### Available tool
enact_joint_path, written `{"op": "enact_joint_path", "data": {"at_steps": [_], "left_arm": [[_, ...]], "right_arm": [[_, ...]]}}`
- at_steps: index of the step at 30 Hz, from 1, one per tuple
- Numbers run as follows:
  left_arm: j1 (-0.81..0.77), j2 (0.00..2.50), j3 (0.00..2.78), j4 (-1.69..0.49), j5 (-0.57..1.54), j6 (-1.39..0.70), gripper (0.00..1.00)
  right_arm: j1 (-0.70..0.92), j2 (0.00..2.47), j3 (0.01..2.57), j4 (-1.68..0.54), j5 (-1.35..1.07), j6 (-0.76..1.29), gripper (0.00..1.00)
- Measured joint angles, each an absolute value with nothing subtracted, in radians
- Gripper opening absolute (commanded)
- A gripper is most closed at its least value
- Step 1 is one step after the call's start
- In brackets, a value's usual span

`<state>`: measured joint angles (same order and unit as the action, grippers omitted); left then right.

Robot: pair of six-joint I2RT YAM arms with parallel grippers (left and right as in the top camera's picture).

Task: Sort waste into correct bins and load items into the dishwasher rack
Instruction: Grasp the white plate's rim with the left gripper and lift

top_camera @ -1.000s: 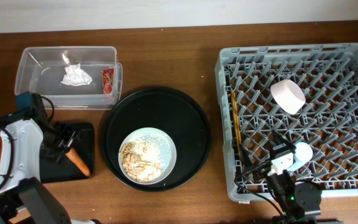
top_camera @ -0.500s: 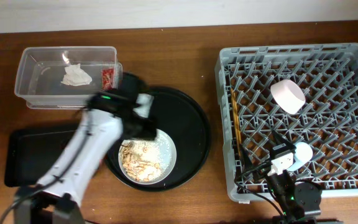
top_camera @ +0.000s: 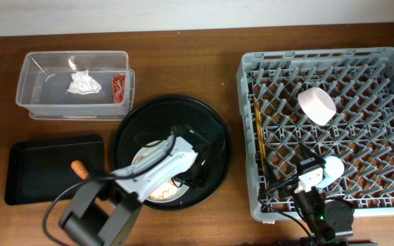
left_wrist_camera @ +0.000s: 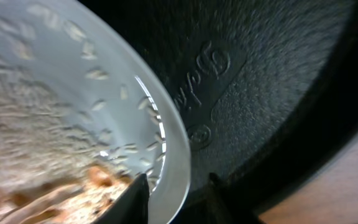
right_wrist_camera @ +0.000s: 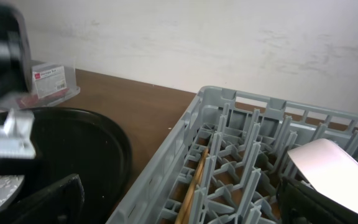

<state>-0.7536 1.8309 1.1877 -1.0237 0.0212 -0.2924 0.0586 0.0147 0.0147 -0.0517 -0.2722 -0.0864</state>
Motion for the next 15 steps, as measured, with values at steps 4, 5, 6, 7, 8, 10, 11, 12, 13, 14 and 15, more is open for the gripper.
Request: {"op": "enact_joint_path", "data": {"at_steps": [4, 5, 6, 7, 8, 10, 11, 12, 13, 14, 15], "left_arm": [[-0.781, 1.875, 1.185, -1.01, 0.017, -0.29, 0.17], [-0.791, 1.881, 1.184, -1.006, 0.015, -0.291, 0.17], [-0.799, 1.886, 1.184, -1.005, 0.006, -0.291, 0.17], [-0.804, 1.89, 1.184, -1.003, 0.002, -0.292, 0.17], [-0.806, 1.894, 1.183, -1.0, -0.004, -0.292, 0.15], [-0.806, 1.898, 1.181, -0.986, -0.012, -0.291, 0.03], [-0.805, 1.898, 1.18, -0.98, -0.024, -0.289, 0.0], [-0.805, 1.898, 1.18, -0.979, -0.03, -0.29, 0.0], [-0.805, 1.895, 1.182, -0.982, -0.04, -0.295, 0.0], [-0.81, 1.894, 1.182, -0.983, -0.051, -0.296, 0.0], [-0.815, 1.893, 1.182, -0.984, -0.063, -0.297, 0.0]], "right_arm": [[0.059, 0.015, 0.015, -0.052, -0.272, -0.086, 0.98], [0.059, 0.015, 0.015, -0.052, -0.272, -0.086, 0.98], [0.059, 0.015, 0.015, -0.052, -0.272, -0.087, 0.98], [0.059, 0.015, 0.015, -0.052, -0.272, -0.086, 0.98], [0.059, 0.015, 0.015, -0.052, -0.272, -0.086, 0.98], [0.059, 0.015, 0.015, -0.052, -0.272, -0.087, 0.98], [0.059, 0.015, 0.015, -0.052, -0.272, -0.086, 0.98], [0.059, 0.015, 0.015, -0.052, -0.272, -0.086, 0.98], [0.059, 0.015, 0.015, -0.052, -0.272, -0.087, 0.98], [0.059, 0.015, 0.015, -0.052, -0.272, -0.086, 0.98], [0.059, 0.015, 0.015, -0.052, -0.272, -0.086, 0.98]]}}
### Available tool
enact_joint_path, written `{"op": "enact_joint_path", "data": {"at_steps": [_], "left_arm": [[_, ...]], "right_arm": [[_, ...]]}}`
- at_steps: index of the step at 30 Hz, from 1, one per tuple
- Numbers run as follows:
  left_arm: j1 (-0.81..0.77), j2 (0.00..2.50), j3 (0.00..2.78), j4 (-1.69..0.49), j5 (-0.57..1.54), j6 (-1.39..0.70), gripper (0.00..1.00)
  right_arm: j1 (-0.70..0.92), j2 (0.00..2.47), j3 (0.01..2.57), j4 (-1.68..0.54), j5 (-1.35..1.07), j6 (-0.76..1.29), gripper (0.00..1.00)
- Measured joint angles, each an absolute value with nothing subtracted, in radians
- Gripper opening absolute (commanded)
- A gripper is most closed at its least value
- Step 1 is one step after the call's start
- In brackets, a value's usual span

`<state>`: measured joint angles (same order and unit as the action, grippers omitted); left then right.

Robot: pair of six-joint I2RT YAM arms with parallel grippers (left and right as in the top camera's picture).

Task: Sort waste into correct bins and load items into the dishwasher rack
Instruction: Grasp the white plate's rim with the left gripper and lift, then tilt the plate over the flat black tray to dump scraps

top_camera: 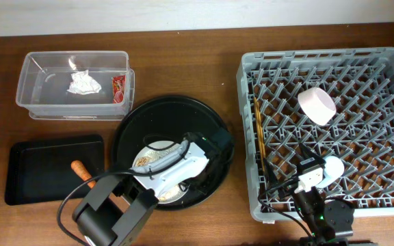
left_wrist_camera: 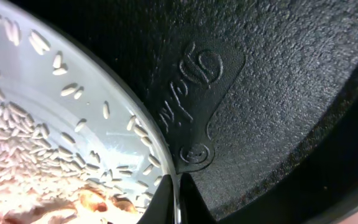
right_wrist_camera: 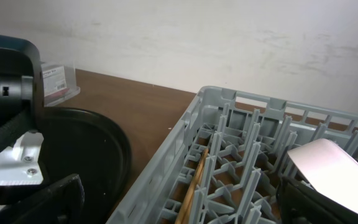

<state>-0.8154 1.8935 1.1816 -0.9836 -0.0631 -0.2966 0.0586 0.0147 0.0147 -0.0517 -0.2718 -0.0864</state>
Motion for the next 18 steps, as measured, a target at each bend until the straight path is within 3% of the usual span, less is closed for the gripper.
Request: {"op": "enact_joint_path", "data": {"at_steps": [12, 18], "left_arm": [[-0.803, 1.897, 1.311, -1.126, -0.319, -0.342, 0.0], [-0.668, 1.73, 1.34, -1.144, -0.289, -0.354, 0.0]], "right_arm": [[0.059, 0.015, 0.015, -0.052, -0.272, -0.086, 0.98], [0.059, 0.015, 0.015, -0.052, -0.272, -0.086, 0.98]]}}
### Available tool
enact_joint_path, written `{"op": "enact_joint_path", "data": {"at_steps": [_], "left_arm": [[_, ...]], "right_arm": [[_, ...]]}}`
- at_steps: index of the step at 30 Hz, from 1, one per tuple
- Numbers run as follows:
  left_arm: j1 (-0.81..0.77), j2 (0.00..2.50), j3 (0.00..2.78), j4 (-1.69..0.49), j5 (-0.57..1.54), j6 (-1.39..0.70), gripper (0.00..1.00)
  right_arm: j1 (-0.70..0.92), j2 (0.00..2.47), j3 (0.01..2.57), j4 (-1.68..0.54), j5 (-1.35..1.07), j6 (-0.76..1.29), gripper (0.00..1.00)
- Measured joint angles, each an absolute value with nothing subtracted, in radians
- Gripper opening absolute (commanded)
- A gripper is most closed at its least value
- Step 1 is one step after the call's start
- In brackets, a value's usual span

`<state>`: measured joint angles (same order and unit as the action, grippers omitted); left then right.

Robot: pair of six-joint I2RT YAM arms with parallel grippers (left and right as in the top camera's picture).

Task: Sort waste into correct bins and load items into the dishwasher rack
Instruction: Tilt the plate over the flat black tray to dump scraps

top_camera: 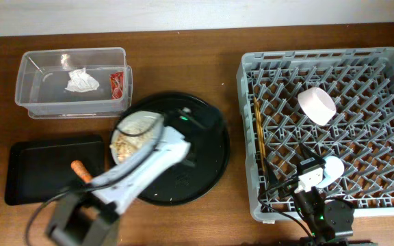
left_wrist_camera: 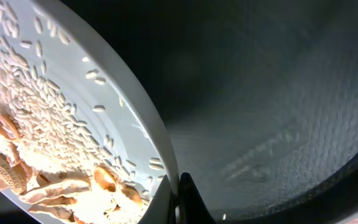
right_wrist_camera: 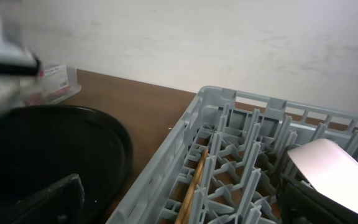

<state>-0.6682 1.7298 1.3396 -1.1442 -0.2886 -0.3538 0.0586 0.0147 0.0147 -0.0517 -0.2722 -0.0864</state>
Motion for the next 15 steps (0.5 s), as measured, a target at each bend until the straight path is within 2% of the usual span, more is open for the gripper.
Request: {"op": "enact_joint_path", "data": {"at_steps": [7, 15], "left_arm": [[-0.292, 1.613, 1.349, -1.145, -0.037, -0.315, 0.0], [-0.002, 1.613, 1.349, -1.135, 0.166, -0.183, 0.0]], "right_arm": [[0.059, 0.015, 0.015, -0.052, -0.272, -0.087, 0.98], [0.059, 0.015, 0.015, -0.052, -0.272, -0.087, 0.98]]}}
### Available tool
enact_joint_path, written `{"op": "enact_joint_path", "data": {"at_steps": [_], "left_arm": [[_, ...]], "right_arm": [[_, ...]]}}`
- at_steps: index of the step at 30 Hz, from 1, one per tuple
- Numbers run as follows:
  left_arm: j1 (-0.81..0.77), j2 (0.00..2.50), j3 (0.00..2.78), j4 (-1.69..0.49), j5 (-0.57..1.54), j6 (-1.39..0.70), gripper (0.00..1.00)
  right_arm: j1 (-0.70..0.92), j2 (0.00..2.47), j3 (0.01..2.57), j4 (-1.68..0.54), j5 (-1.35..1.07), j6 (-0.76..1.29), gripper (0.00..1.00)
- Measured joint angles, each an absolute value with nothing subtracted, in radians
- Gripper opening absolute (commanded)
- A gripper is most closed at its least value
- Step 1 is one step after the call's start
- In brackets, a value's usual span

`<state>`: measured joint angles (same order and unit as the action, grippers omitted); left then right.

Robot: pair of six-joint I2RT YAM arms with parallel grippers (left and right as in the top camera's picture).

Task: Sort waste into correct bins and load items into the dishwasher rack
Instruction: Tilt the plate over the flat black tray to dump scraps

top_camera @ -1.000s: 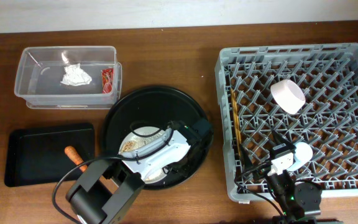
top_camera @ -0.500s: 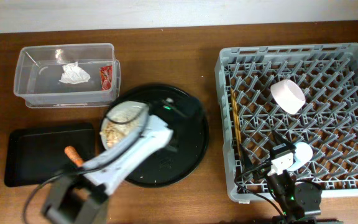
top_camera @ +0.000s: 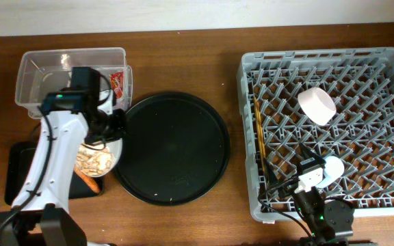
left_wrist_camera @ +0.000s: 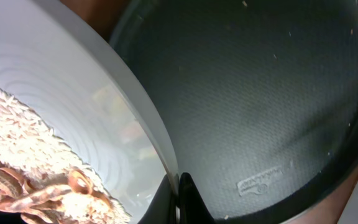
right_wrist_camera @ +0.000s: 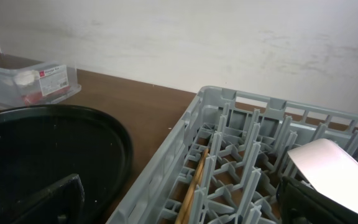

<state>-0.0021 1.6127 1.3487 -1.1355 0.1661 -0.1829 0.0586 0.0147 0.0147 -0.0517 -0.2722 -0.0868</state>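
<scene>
My left gripper is shut on the rim of a white plate carrying rice and peanut shells. In the overhead view the plate hangs tilted over the right end of the black rectangular tray, left of the round black tray. The grey dishwasher rack holds a white cup and wooden chopsticks. My right gripper stands open at the rack's near edge, nothing between its fingers.
A clear bin at the back left holds a red wrapper; my left arm hides part of it. An orange scrap lies on the rectangular tray below the plate.
The left gripper has carried the plate from the upper left of the round tray to a spot over the rectangular tray's right end. The round tray is now bare. The right arm is unmoved.
The left gripper's fingers first stood apart on either side of the plate's rim in the round tray, then were shut on it. Then the plate was raised at that tray's upper left, and now it hangs over the rectangular tray.
</scene>
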Motion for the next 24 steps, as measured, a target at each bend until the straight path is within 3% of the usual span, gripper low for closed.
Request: {"op": "enact_joint_path", "data": {"at_steps": [16, 24], "left_arm": [[0.358, 1.613, 1.349, -1.111, 0.564, 0.069, 0.0], [0.4, 1.605, 1.348, -1.149, 0.602, 0.082, 0.0]], "right_arm": [[0.059, 0.015, 0.015, -0.052, -0.272, -0.087, 0.98], [0.059, 0.015, 0.015, -0.052, -0.272, -0.086, 0.98]]}}
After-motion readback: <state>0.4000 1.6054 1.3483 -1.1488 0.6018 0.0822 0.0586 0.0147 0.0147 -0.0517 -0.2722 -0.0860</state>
